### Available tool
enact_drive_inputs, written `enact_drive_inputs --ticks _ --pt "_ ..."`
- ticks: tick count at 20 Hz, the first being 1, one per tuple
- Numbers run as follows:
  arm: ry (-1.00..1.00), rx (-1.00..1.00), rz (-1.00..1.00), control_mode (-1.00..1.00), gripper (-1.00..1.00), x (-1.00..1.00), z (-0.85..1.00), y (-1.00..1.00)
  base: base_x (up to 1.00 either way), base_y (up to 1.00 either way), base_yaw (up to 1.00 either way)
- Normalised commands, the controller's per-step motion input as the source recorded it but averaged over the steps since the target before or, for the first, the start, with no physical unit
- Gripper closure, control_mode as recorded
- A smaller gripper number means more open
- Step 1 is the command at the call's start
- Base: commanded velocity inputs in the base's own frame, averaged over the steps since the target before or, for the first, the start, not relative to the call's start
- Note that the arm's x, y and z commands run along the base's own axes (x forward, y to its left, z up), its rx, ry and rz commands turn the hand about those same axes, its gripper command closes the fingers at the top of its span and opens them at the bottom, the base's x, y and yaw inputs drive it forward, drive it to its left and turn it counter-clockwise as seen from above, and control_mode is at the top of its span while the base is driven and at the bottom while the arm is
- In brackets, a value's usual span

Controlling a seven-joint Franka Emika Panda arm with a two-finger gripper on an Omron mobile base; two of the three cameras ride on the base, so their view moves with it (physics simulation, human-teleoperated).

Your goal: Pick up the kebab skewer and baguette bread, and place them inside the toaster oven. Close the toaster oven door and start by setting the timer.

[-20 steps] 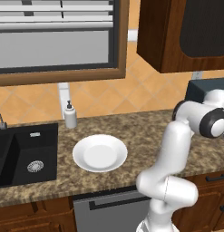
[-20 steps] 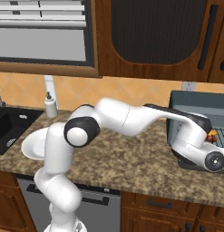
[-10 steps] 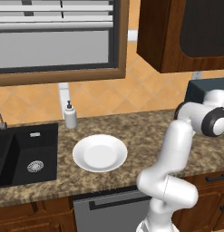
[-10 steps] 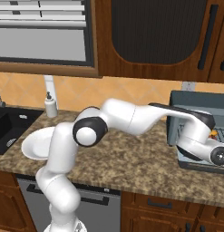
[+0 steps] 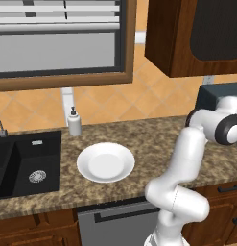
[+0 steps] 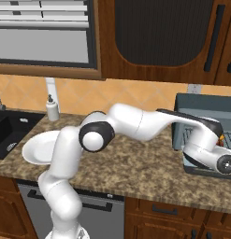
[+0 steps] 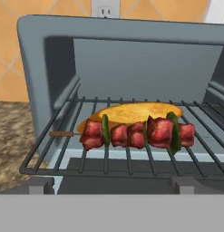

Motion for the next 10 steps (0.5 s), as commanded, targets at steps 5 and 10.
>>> enact_drive_inputs --ticks 5,10 --pt "0.01 -0.07 0.00 -1.00 -1.00 0.01 -0.09 0.00 0.00 0.00 0.00" --pt "0.01 0.00 0.00 -1.00 -1.00 0.09 -0.12 0.00 0.00 0.00 0.00"
